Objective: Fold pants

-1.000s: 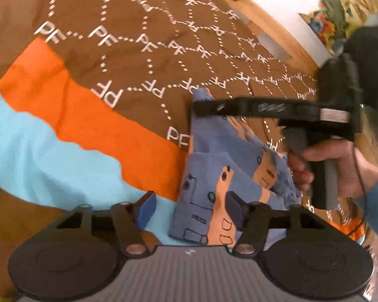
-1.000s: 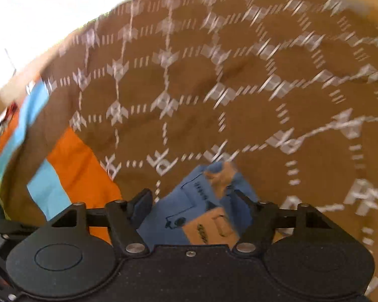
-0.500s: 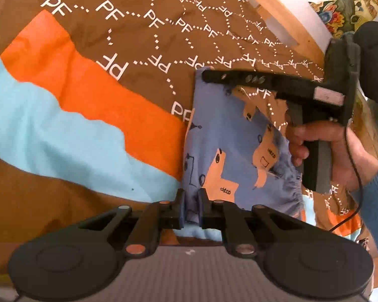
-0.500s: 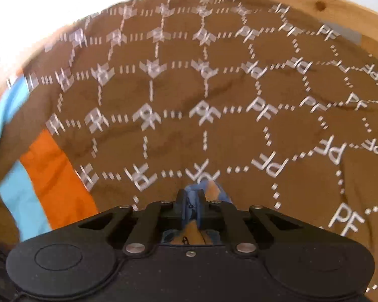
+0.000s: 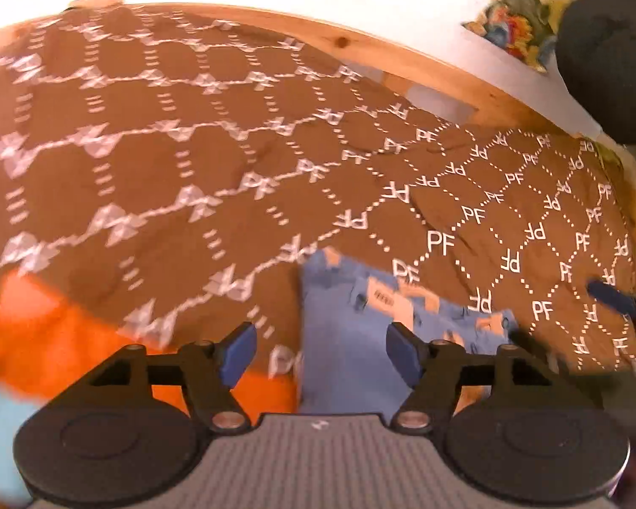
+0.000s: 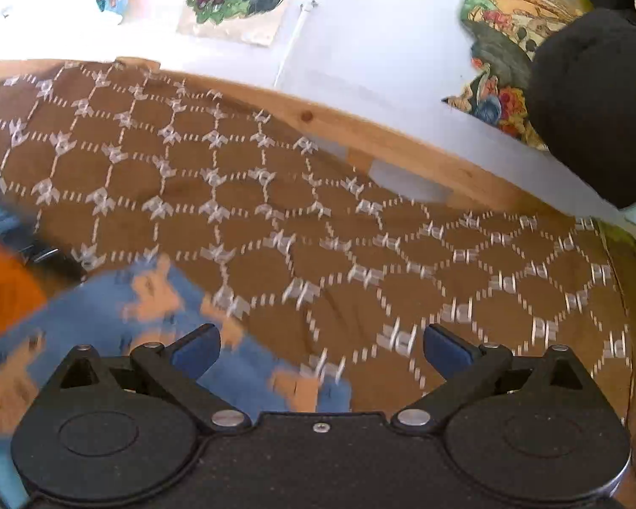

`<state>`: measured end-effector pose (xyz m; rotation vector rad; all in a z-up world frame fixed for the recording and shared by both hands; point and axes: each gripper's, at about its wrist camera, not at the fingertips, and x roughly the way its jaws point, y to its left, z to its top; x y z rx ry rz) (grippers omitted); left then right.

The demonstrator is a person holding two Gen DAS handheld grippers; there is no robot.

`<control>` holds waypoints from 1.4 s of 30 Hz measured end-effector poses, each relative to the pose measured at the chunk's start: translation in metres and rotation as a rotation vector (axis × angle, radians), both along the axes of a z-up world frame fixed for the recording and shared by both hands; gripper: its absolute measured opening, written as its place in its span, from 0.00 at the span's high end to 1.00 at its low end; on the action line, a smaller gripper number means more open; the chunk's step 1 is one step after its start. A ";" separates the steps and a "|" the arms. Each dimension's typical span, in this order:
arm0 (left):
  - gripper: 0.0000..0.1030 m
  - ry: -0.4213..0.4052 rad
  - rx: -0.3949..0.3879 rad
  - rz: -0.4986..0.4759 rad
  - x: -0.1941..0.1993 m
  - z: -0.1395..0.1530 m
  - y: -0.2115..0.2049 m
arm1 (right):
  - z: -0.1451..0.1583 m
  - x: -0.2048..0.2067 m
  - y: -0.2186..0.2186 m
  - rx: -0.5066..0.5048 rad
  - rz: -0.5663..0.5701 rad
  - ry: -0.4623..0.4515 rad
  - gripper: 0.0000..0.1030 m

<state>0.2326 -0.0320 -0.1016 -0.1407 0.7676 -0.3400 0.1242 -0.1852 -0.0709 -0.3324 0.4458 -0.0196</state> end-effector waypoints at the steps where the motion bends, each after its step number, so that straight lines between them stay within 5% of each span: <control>1: 0.31 0.005 0.011 -0.018 0.009 -0.006 -0.008 | -0.008 -0.003 0.002 -0.026 0.015 0.009 0.01; 5: 0.31 -0.046 0.156 -0.032 0.030 -0.034 -0.033 | -0.044 0.008 0.006 -0.204 0.037 0.029 0.04; 13: 0.25 -0.053 0.147 -0.025 0.046 -0.044 -0.029 | -0.045 0.007 -0.054 0.020 -0.097 0.084 0.01; 19: 0.20 0.040 0.087 -0.024 0.033 -0.015 -0.015 | -0.014 -0.016 -0.025 -0.043 -0.041 -0.022 0.01; 26: 0.02 0.154 0.130 -0.136 -0.017 -0.018 -0.012 | -0.034 -0.039 -0.016 -0.001 -0.053 0.121 0.01; 30: 0.01 0.187 0.149 -0.126 -0.033 -0.032 -0.004 | -0.031 -0.052 -0.032 0.142 -0.115 0.105 0.01; 34: 0.00 0.253 0.127 -0.116 -0.034 -0.027 -0.002 | -0.023 -0.064 -0.030 0.182 -0.135 0.070 0.01; 42: 0.00 0.221 0.146 -0.124 -0.045 -0.032 -0.002 | -0.040 -0.074 -0.023 0.203 -0.196 0.152 0.01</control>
